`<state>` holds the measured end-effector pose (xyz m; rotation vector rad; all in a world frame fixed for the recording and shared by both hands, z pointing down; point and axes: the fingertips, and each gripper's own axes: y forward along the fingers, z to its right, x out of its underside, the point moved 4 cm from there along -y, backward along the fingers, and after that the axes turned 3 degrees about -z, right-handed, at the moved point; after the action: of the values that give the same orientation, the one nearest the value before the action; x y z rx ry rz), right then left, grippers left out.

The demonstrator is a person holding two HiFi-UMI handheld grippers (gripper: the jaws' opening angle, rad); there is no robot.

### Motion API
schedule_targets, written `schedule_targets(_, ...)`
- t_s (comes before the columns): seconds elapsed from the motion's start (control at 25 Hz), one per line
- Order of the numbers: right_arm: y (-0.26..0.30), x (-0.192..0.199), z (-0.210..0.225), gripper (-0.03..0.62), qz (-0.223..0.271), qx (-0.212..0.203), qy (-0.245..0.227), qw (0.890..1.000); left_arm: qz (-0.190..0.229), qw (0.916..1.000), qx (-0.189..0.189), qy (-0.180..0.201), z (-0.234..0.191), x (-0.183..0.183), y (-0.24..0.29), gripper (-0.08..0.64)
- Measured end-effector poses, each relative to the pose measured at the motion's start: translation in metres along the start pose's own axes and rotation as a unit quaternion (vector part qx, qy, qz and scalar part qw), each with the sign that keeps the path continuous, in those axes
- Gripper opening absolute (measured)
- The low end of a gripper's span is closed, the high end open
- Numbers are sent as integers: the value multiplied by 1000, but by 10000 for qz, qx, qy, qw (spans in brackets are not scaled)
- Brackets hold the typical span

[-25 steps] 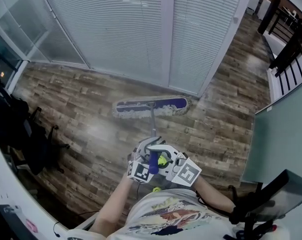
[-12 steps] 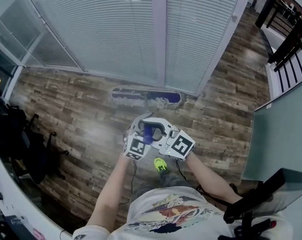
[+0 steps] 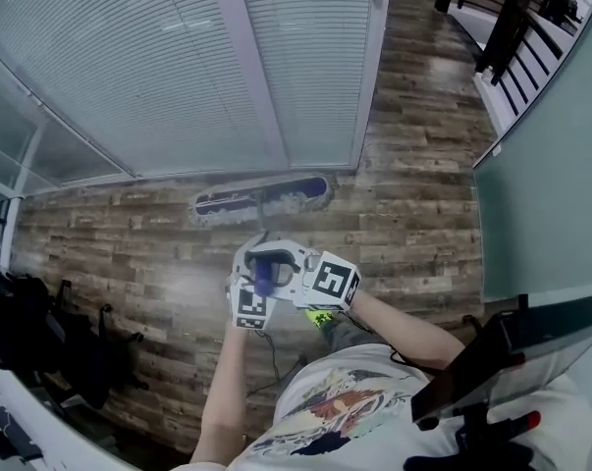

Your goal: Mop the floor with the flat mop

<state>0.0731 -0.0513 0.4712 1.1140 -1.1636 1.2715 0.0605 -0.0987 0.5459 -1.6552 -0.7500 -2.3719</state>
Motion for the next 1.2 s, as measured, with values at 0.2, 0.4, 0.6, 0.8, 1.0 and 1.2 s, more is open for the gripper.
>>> schedule_targets(0.2, -16, 8, -82, 221, -104, -159, 3, 9998, 24, 10000, -52, -75, 54, 8, -64, 84)
schedule_targets(0.4, -31, 18, -189, 224, -163, -310, 18, 9994, 34, 9998, -141, -113, 120, 20, -149, 84)
schedule_targets(0.6, -57, 22, -276, 230, -212, -470, 100, 9986, -13, 9995, -231, -200, 183, 22, -215, 84)
schedule_targets(0.8, -97, 16, -343, 230, -290, -802, 143, 9963, -143, 9981, -475, -362, 246, 8, -261, 84)
schedule_targets(1.0, -154, 12, -400, 232, -341, -1190, 201, 9921, -264, 9949, -802, -543, 318, -8, -291, 84)
schedule_targets(1.2, -224, 14, -455, 235, -425, -1654, 125, 9852, -399, 9904, -1170, -617, 399, -28, -315, 84)
